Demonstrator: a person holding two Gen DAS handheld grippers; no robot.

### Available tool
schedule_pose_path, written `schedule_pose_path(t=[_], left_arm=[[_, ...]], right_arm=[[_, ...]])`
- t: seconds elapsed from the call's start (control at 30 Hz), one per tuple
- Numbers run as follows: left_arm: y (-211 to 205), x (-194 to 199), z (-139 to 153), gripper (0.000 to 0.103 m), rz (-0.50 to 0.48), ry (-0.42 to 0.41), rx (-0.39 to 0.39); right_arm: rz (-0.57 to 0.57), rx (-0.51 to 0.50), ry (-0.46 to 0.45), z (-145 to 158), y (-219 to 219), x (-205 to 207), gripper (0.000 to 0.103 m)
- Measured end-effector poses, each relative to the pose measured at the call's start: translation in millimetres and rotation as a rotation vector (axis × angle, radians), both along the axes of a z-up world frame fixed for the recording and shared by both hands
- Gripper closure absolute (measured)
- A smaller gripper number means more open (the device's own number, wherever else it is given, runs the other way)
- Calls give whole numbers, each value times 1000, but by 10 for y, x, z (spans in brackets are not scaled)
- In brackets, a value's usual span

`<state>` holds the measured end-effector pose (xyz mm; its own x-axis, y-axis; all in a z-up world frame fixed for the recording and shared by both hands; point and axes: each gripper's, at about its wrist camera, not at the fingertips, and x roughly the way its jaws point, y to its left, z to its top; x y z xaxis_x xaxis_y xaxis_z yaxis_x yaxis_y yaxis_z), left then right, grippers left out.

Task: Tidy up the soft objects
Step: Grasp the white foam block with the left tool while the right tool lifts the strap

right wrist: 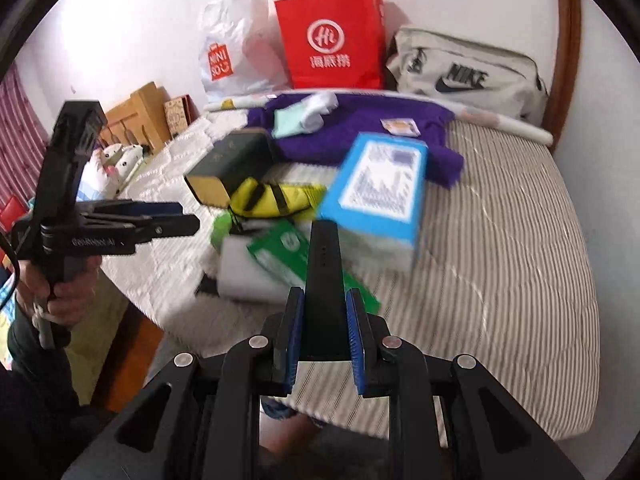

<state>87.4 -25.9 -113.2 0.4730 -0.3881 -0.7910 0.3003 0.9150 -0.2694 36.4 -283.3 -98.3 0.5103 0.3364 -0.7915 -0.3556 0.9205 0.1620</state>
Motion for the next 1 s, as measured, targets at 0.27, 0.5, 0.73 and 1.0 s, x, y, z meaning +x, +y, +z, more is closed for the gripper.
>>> schedule_pose_path(t=[0.27, 0.5, 0.73, 1.0], left_arm=[[-355, -93, -145, 38, -108, -28, 26], [-515, -25, -271, 38, -146, -28, 76], [-587, 37, -373, 38, -161, -27, 94], [-524, 47, -380, 45, -155, -30, 48]], right_arm=[[-45, -24, 36, -463, -207, -9, 82], [-52, -29, 84, -820, -259, 110, 81], [-48, -42, 54, -872, -204, 205, 78], [-37, -101, -21, -894, -15, 365, 76]])
